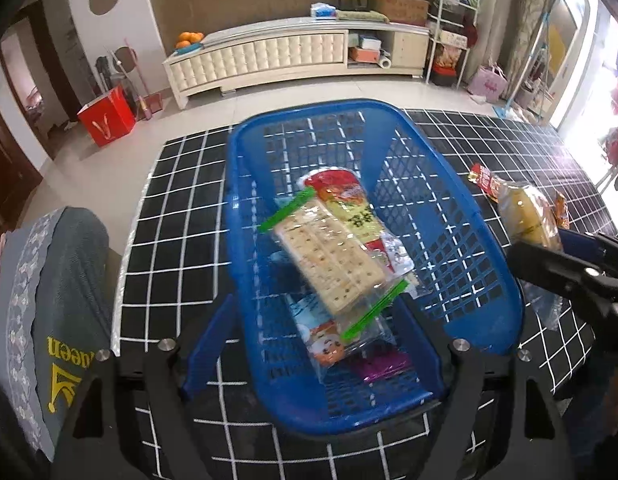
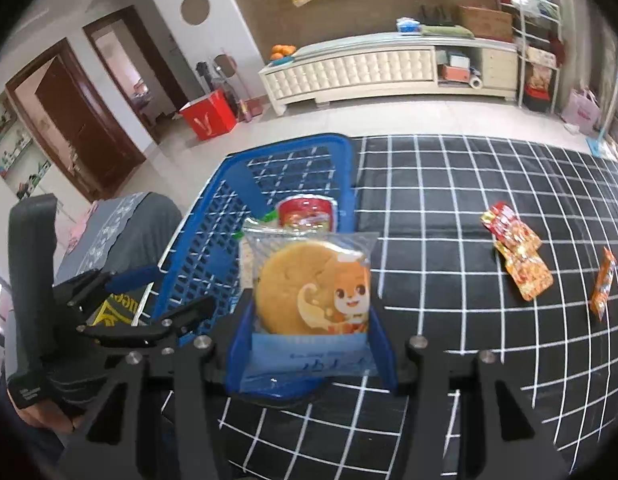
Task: Organize snacks
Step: 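Lower the cake packet into the basket and open the right tool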
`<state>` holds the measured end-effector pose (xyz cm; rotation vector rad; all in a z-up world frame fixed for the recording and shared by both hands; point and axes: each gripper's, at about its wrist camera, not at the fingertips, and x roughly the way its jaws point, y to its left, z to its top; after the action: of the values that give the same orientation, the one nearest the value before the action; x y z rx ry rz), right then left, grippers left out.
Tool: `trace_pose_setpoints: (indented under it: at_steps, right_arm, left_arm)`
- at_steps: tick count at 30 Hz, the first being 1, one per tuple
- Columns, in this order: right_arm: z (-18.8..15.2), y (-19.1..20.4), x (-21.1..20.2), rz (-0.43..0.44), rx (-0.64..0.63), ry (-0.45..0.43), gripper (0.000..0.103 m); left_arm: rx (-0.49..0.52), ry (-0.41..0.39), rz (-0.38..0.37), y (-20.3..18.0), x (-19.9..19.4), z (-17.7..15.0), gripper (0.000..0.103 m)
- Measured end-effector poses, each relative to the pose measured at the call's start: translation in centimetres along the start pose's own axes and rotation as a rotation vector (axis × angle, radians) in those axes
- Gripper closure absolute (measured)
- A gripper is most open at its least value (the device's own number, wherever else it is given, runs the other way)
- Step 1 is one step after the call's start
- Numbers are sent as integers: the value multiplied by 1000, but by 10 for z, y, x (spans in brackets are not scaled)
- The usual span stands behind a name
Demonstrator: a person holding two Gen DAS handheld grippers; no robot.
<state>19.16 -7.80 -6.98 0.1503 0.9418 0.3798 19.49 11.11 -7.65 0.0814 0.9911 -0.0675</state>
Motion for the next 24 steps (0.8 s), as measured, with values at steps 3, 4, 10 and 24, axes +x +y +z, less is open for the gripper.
trace_pose_setpoints:
  at_steps: [3,4,10,24]
  right_arm:
    - [1,13,7,9,-36,25,46]
    - [1,16,10,8,-48,34,46]
    - [-5,33,31,35,-81,94,46]
    - [-12,43,51,28,-118,170,46]
  left_arm:
    - [-35,-13,-18,12,-10,-7,24]
    - [-48,-16,-21,17,-12,-10,24]
    - [-103,-49,-3,38,-23,-20,24]
    - [-153,-34,18,54,-25,-37,24]
